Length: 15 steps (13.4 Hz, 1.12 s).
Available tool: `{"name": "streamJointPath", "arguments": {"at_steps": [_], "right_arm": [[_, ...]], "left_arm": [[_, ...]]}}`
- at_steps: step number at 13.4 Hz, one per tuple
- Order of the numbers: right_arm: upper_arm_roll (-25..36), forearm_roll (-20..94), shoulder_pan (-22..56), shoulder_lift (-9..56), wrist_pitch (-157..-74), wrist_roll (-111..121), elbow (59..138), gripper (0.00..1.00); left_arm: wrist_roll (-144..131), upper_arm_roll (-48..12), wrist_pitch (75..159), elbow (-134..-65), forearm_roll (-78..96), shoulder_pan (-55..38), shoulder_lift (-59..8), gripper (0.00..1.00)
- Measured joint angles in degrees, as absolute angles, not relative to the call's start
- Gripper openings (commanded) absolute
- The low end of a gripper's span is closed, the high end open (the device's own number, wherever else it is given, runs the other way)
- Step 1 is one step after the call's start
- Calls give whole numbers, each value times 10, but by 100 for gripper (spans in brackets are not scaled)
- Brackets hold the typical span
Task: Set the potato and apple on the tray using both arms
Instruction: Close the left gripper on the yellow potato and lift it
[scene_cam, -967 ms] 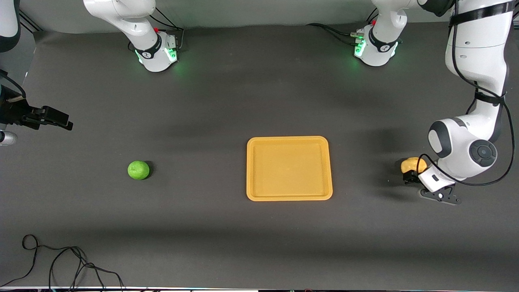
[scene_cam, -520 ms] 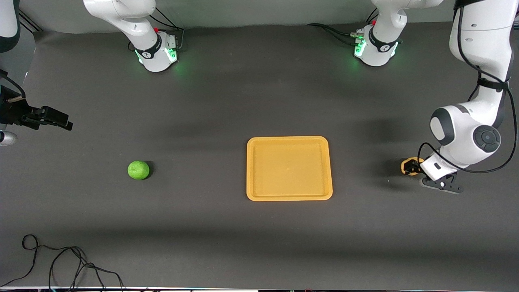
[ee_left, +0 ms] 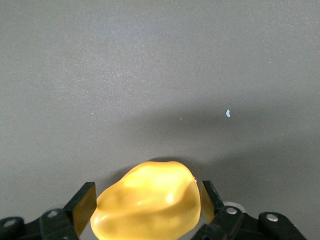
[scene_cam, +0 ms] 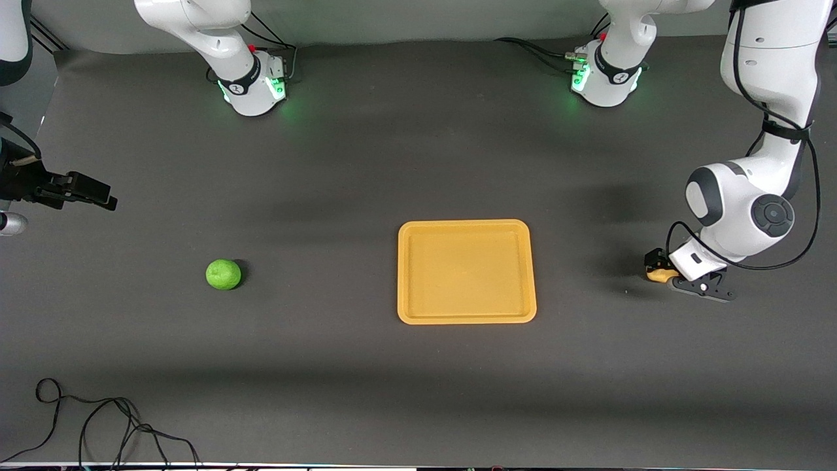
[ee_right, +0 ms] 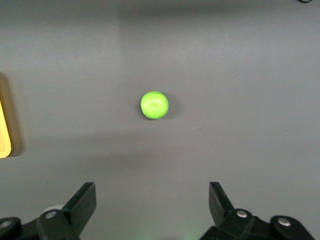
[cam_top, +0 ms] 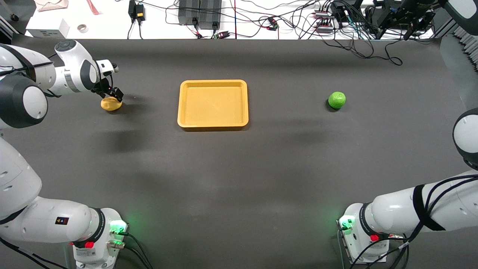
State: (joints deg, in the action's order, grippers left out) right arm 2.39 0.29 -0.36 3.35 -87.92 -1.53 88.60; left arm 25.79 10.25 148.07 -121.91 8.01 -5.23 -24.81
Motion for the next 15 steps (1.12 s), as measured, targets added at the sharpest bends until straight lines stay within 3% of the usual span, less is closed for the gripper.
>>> {"name": "streamJointPath", "arguments": {"at_steps": [12, 13, 15], "right_arm": [[24, 3, -4, 34, -879, -15, 886, 100], [24, 3, -4, 34, -879, -15, 886, 100], [24, 3, -4, 34, -879, -15, 886, 100]], "left_arm": [[291, 105, 1482, -1237, 80, -51, -248, 94], [292, 105, 1482, -1238, 80, -51, -248, 93], [293, 105, 1482, -1240, 80, -51, -248, 76]]}}
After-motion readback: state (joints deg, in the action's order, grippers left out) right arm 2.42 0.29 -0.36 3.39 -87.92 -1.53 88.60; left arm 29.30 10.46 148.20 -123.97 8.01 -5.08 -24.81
